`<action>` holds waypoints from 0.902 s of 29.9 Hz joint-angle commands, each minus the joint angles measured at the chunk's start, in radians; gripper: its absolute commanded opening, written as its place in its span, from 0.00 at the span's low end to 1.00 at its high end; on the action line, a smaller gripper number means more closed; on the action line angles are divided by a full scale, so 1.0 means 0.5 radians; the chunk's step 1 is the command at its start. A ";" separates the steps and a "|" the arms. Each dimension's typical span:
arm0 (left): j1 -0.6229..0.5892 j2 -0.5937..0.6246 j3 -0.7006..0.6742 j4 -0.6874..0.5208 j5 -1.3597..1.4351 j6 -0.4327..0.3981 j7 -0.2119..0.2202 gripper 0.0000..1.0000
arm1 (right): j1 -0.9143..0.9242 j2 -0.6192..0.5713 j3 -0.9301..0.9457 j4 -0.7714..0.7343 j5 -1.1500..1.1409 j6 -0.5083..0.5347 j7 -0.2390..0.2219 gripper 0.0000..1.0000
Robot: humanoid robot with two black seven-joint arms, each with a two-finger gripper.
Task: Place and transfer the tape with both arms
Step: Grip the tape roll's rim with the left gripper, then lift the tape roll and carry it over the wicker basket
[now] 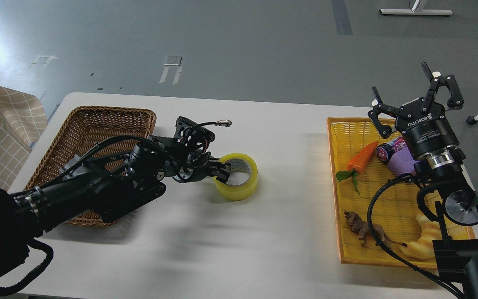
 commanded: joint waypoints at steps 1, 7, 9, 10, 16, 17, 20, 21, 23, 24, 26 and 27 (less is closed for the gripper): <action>-0.046 0.008 -0.010 -0.094 -0.004 0.000 -0.001 0.00 | 0.002 0.000 -0.003 0.000 0.000 0.000 0.000 0.99; -0.255 0.078 -0.016 -0.165 -0.108 0.000 -0.001 0.00 | 0.008 0.000 0.000 0.003 0.000 0.000 0.000 0.99; -0.329 0.097 -0.016 -0.165 -0.175 0.000 -0.001 0.00 | 0.008 0.000 0.003 0.006 0.000 0.000 0.000 0.99; -0.390 0.121 -0.013 -0.165 -0.236 0.000 -0.001 0.00 | 0.008 0.000 0.003 0.006 0.000 0.000 0.000 0.99; -0.617 0.275 -0.010 -0.165 -0.369 0.000 -0.032 0.00 | 0.002 0.000 0.006 0.006 0.000 0.000 0.003 0.99; -0.636 0.296 -0.013 -0.165 -0.375 0.000 -0.035 0.00 | 0.002 0.000 0.006 0.006 0.000 0.000 0.003 0.99; -0.709 0.401 -0.013 -0.165 -0.406 0.000 -0.096 0.00 | 0.005 0.000 0.006 0.012 0.000 0.000 0.000 0.99; -0.731 0.443 -0.013 -0.165 -0.403 0.000 -0.108 0.00 | 0.005 0.000 0.006 0.012 0.000 0.000 0.000 0.99; -0.749 0.493 -0.013 -0.165 -0.403 0.000 -0.127 0.00 | 0.005 0.000 0.006 0.015 0.000 0.000 0.003 0.99; -0.767 0.538 -0.013 -0.165 -0.403 0.000 -0.151 0.00 | 0.005 0.000 0.006 0.015 0.000 0.000 0.003 0.99; -0.795 0.600 -0.010 -0.165 -0.403 0.000 -0.188 0.00 | 0.005 0.000 0.006 0.015 0.000 0.000 0.000 0.99; -0.807 0.640 -0.001 -0.165 -0.400 0.000 -0.215 0.00 | 0.008 0.000 0.006 0.015 0.000 0.000 0.003 0.99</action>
